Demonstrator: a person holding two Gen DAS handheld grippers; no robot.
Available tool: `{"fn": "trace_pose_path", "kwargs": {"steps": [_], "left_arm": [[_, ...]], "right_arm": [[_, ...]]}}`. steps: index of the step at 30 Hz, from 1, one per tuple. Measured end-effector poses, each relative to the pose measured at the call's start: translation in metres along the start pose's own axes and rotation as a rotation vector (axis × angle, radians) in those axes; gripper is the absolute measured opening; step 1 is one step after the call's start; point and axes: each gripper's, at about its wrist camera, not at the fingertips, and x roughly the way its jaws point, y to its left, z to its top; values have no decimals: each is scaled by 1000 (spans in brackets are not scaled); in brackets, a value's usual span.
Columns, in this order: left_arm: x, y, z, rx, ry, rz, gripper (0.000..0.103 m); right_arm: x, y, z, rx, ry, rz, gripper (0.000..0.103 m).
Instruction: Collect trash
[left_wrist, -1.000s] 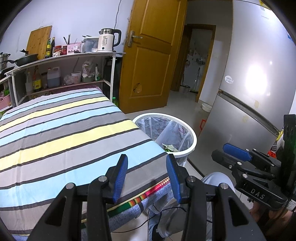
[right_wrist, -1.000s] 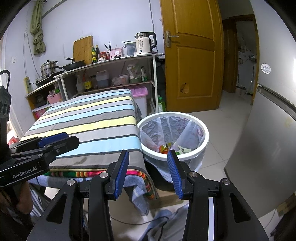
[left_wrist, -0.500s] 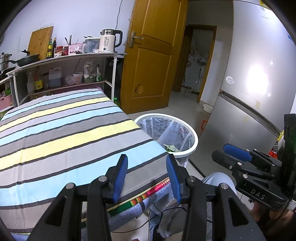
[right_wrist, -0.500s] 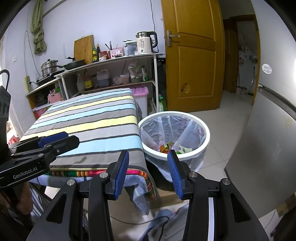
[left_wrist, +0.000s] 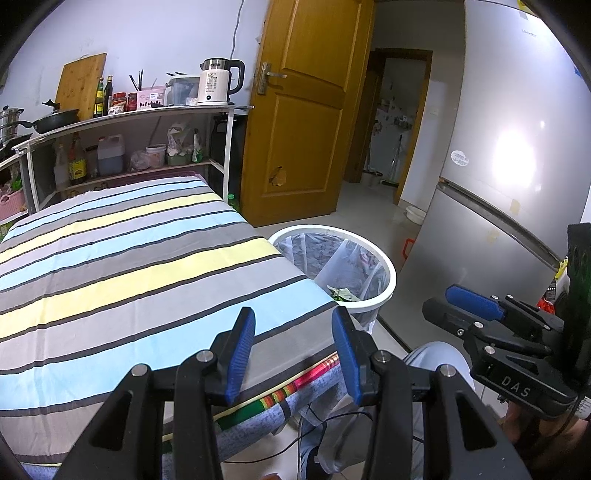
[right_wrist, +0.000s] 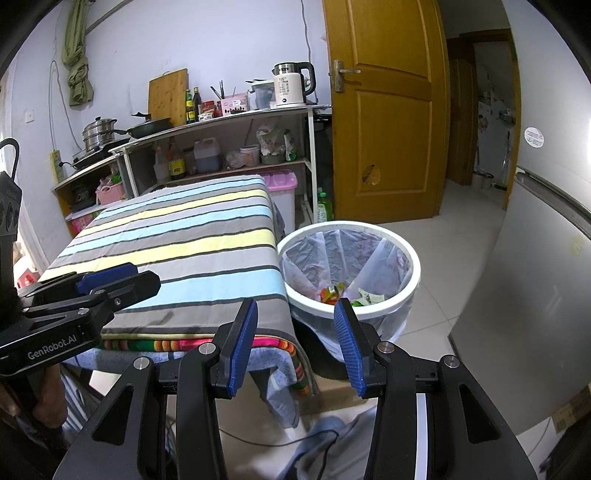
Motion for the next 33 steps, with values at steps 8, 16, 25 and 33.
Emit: {"fn": "trace_pose_path", "kwargs": {"steps": [8,16,25,33], "left_arm": [[1,-1,0,3,2,3,45],[1,1,0,2,2,1,45],[1,0,-2,4,4,15,45],[1,-3,-2,14,1,12,45]], "right_arm": [[0,0,0,1,1,0,44],[0,0,0,1,1,0,44],[0,1,0,1,0,0,44],[1,1,-1,-1,0,0,44]]}}
